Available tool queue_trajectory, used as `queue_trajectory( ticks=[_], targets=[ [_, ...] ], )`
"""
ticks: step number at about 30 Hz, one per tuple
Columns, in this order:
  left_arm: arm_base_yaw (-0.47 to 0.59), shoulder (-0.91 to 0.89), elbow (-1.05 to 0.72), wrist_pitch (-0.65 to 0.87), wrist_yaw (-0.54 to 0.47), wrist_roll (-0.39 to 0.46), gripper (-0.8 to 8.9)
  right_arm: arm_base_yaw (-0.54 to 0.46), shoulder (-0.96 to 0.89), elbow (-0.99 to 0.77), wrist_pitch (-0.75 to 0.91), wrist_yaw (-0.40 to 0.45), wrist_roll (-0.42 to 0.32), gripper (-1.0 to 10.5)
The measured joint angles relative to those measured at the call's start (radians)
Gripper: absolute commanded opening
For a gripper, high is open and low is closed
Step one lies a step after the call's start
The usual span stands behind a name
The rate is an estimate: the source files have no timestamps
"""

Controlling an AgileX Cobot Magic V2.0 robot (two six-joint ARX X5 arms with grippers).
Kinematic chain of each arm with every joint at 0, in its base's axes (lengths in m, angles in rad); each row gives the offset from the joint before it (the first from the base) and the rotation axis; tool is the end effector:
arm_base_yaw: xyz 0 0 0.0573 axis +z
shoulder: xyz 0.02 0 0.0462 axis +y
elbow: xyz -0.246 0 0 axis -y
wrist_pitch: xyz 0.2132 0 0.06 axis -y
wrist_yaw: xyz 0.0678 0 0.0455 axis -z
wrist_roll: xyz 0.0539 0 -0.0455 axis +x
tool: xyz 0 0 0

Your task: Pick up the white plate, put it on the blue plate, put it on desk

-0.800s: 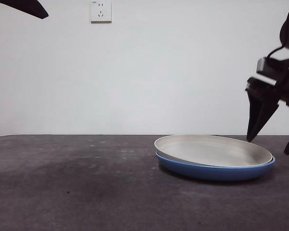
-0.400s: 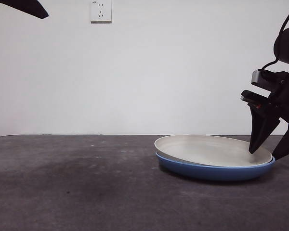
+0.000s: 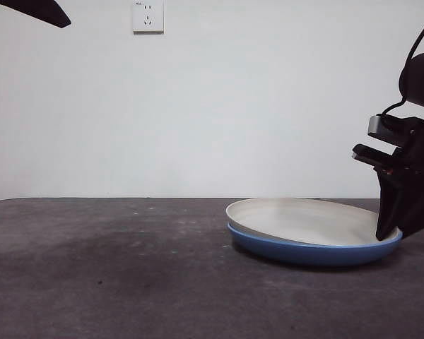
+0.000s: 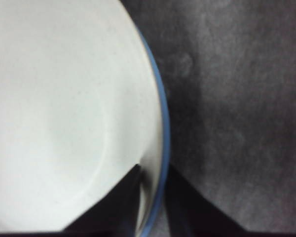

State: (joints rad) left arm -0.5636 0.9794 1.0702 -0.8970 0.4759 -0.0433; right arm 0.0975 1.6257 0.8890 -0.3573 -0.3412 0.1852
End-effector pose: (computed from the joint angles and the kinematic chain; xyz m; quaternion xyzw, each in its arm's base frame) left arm 0.1304 -0.1116 0.3033 -0.0001 0.4017 -0.4483 0.7986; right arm 0.2830 0.0458 0.1450 0.1400 0.5312 0.1373 0.8242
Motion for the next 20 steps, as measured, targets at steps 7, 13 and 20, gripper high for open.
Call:
queue_trajectory(
  ticks=[7, 13, 20],
  targets=[
    [0.0, 0.0, 0.0, 0.0, 0.0, 0.0, 3.39, -0.001, -0.002, 0.0, 0.018, -0.006, 0.042, 0.1],
    [0.0, 0.0, 0.0, 0.0, 0.0, 0.0, 3.39, 0.0, -0.059, 0.0, 0.027, -0.003, 0.061, 0.1],
    [0.0, 0.0, 0.0, 0.0, 0.0, 0.0, 3.39, 0.006, -0.199, 0.0, 0.031, -0.016, 0.074, 0.1]
  ],
)
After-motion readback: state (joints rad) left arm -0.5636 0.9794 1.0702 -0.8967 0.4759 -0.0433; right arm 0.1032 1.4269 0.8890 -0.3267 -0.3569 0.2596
